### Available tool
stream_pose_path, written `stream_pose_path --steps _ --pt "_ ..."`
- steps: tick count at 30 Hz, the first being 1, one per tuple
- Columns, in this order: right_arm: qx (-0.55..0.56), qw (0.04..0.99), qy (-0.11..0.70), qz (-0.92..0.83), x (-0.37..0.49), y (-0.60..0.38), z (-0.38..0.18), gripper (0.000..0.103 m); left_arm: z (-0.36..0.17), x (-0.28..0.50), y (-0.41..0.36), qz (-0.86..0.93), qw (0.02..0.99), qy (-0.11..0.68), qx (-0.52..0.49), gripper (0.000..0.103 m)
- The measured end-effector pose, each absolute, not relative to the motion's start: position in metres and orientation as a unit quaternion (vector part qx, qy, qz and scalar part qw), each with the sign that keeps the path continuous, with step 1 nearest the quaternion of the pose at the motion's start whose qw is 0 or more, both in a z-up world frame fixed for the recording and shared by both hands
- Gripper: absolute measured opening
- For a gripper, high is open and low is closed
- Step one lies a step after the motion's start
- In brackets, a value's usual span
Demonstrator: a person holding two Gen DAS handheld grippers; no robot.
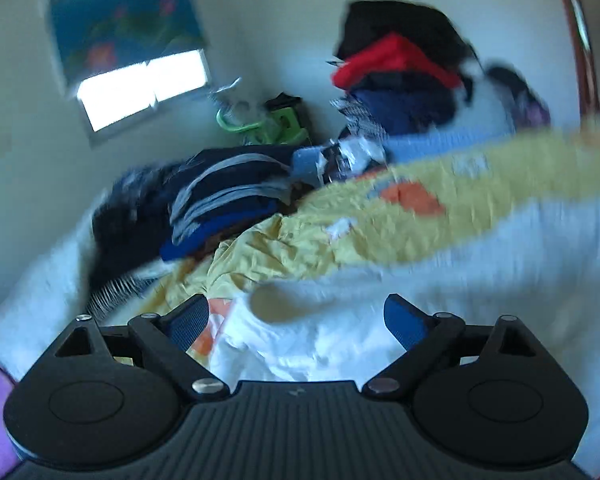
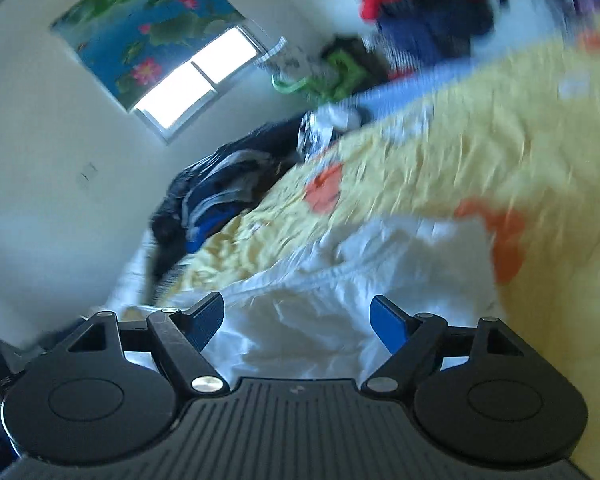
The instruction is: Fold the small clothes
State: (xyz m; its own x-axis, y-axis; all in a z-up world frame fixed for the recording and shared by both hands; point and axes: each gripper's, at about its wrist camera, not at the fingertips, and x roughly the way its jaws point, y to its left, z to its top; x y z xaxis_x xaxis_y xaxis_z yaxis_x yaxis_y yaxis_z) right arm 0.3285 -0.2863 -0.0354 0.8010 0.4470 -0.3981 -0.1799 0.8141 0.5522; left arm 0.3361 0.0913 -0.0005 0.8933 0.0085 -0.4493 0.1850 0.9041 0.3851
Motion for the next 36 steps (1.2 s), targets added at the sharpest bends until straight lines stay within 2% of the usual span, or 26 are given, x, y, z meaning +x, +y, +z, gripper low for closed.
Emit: stream_pose_path --steps 3,5,8,12,16,19,21,25,27,28,31,33,36 --pt "0.160 0.935 0.288 0.134 0.333 -0.276 -0.038 0.079 -0.029 0.360 0.087 -0.011 0.936 0.279 0.213 0.095" --pt "0.130 0.944 0.281 0.115 0.335 -0.278 -0.039 0.079 -0.038 0.369 0.096 0.016 0.939 0.282 0.196 0.095" --pt "0.153 0.940 0.284 0.115 0.343 -0.293 -0.046 0.079 -0.040 0.381 0.104 0.021 0.940 0.289 0.180 0.095" --pt "0.143 0.931 0.321 0.101 0.370 -0.292 -0.065 0.079 -0.043 0.411 0.095 0.018 0.933 0.294 0.207 0.096" --pt "0.143 0.919 0.358 0.082 0.392 -0.294 -0.088 0.081 -0.059 0.457 0.099 0.029 0.914 0.377 0.147 0.096" --pt "0.159 0.913 0.364 0.087 0.392 -0.299 -0.099 0.084 -0.074 0.468 0.105 0.034 0.912 0.394 0.111 0.103" --pt "0.183 0.908 0.366 0.093 0.392 -0.308 -0.098 0.084 -0.080 0.467 0.110 0.036 0.913 0.397 0.091 0.103" --pt "0.275 0.893 0.335 0.123 0.383 -0.338 -0.084 0.081 -0.064 0.449 0.113 0.034 0.921 0.374 0.107 0.100" --pt "0.297 0.892 0.312 0.136 0.377 -0.349 -0.074 0.079 -0.042 0.431 0.117 0.016 0.937 0.335 0.100 0.101" --pt "0.289 0.899 0.302 0.130 0.376 -0.351 -0.068 0.075 -0.031 0.422 0.118 0.009 0.946 0.307 0.099 0.101" --pt "0.223 0.932 0.256 0.127 0.368 -0.336 -0.049 0.074 -0.014 0.406 0.112 -0.001 0.965 0.241 0.104 0.101" --pt "0.203 0.932 0.257 0.156 0.369 -0.315 -0.045 0.074 -0.017 0.399 0.092 -0.018 0.969 0.209 0.130 0.101" --pt "0.154 0.923 0.292 0.198 0.380 -0.277 -0.051 0.076 -0.035 0.412 0.062 -0.019 0.957 0.224 0.184 0.101"
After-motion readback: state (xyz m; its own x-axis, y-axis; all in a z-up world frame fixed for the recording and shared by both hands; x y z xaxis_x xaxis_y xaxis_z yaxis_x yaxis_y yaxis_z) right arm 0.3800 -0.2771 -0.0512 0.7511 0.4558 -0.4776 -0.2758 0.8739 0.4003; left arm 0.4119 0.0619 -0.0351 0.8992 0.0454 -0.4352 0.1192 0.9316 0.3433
